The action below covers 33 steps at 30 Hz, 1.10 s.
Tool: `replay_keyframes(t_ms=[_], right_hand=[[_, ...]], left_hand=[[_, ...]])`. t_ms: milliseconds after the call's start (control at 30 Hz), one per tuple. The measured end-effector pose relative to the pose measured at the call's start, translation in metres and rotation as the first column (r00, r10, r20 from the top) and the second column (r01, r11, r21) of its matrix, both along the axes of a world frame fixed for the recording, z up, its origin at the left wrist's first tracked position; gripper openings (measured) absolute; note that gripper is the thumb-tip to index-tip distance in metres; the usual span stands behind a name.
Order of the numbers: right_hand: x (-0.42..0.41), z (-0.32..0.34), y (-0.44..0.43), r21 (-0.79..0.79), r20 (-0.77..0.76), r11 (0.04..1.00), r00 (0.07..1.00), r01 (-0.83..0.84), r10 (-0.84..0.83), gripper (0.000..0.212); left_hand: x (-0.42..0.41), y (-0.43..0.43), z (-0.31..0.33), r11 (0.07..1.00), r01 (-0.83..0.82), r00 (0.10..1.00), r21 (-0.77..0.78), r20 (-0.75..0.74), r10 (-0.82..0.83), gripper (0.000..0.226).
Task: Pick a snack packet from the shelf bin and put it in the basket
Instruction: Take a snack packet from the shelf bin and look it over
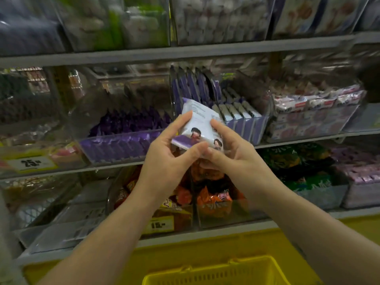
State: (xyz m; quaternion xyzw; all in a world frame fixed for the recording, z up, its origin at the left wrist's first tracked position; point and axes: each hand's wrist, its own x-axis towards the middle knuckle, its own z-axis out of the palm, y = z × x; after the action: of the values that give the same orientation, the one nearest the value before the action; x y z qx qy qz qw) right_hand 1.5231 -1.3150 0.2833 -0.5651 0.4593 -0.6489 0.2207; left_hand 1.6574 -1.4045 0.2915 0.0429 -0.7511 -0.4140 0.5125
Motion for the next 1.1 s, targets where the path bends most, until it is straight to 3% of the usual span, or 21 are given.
replay_keyframes(t_ms=[100, 233, 367, 467, 600, 700, 833, 933, 1100], right_hand=[[-0.001, 0.031, -0.014, -0.005, -0.149, 0.998, 0.987, 0.059, -0.059, 0.084], [-0.012, 0.054, -0.044, 0.041, -0.217, 0.991, 0.969, 0.130, -0.118, 0.081], [-0.029, 0.065, -0.071, 0.060, -0.310, 0.988, 0.943, 0.143, -0.118, 0.047], [-0.041, 0.070, -0.088, 0.052, -0.346, 0.988, 0.931, 0.146, -0.120, 0.022], [-0.049, 0.077, -0.102, 0.079, -0.382, 0.981, 0.914, 0.179, -0.136, 0.033], [-0.052, 0.078, -0.111, 0.103, -0.500, 0.963, 0.850, 0.248, -0.165, 0.036], [-0.058, 0.075, -0.122, 0.154, -0.718, 0.910, 0.676, 0.385, -0.165, 0.026], [-0.067, 0.078, -0.122, 0.152, -0.769, 0.898, 0.620, 0.414, -0.156, 0.024], [-0.078, 0.092, -0.124, 0.231, -0.856, 0.877, 0.517, 0.422, -0.024, 0.025]], left_hand=[[-0.007, -0.012, 0.033, 0.990, 0.005, 1.000, -0.143, 0.010, -0.003, 0.062], [-0.016, -0.040, 0.066, 0.981, 0.042, 0.980, -0.189, 0.199, -0.004, 0.060], [-0.021, -0.071, 0.088, 0.871, -0.168, 0.897, -0.461, 0.294, 0.329, 0.046], [-0.028, -0.085, 0.100, 0.814, -0.232, 0.847, -0.532, 0.302, 0.438, 0.043], [-0.038, -0.099, 0.109, 0.756, -0.265, 0.807, -0.598, 0.291, 0.513, 0.036], [-0.040, -0.112, 0.110, 0.732, -0.266, 0.756, -0.627, 0.336, 0.562, 0.035], [-0.043, -0.130, 0.096, 0.611, -0.299, 0.586, -0.733, 0.365, 0.724, 0.040], [-0.045, -0.135, 0.087, 0.585, -0.348, 0.612, -0.733, 0.294, 0.734, 0.031], [-0.060, -0.139, 0.090, 0.512, -0.366, 0.548, -0.777, 0.265, 0.794, 0.030]])
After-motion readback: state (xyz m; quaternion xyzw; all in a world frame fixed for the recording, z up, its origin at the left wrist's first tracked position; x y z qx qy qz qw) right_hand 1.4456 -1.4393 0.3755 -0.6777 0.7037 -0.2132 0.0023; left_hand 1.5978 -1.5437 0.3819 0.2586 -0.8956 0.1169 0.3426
